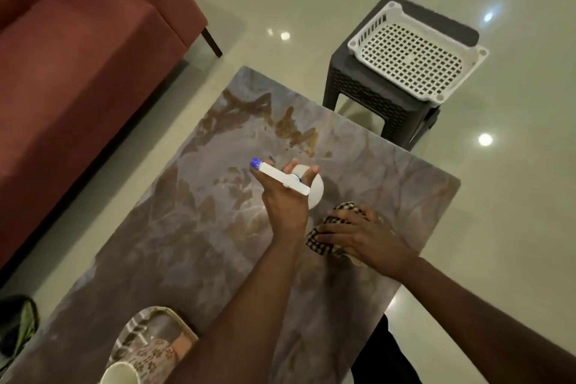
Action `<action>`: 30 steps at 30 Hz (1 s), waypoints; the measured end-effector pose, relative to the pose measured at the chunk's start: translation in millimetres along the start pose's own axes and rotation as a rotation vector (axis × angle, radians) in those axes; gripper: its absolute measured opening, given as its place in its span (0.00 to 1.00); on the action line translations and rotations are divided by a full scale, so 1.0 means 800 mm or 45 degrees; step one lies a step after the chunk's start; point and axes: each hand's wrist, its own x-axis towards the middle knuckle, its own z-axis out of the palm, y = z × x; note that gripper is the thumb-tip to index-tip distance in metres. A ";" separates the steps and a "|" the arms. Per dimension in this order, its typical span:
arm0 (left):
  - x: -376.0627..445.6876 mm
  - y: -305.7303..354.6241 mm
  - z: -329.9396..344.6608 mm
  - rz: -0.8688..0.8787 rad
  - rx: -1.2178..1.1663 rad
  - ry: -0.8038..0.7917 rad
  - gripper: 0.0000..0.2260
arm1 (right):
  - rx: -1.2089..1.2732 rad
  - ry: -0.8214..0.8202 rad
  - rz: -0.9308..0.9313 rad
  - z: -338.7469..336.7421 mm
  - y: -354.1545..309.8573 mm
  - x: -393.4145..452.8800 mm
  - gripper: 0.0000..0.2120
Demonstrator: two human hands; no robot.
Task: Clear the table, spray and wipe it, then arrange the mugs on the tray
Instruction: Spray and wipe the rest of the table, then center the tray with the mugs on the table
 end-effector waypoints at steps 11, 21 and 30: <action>0.011 -0.003 0.035 0.078 0.006 -0.030 0.38 | 0.060 -0.094 0.036 0.050 0.036 -0.004 0.20; -0.028 -0.044 -0.038 0.043 0.047 -0.106 0.47 | 0.497 0.263 0.113 0.008 -0.045 -0.007 0.15; -0.132 -0.194 -0.273 -0.116 0.229 0.179 0.21 | 0.675 -0.048 -0.086 0.060 -0.249 0.052 0.11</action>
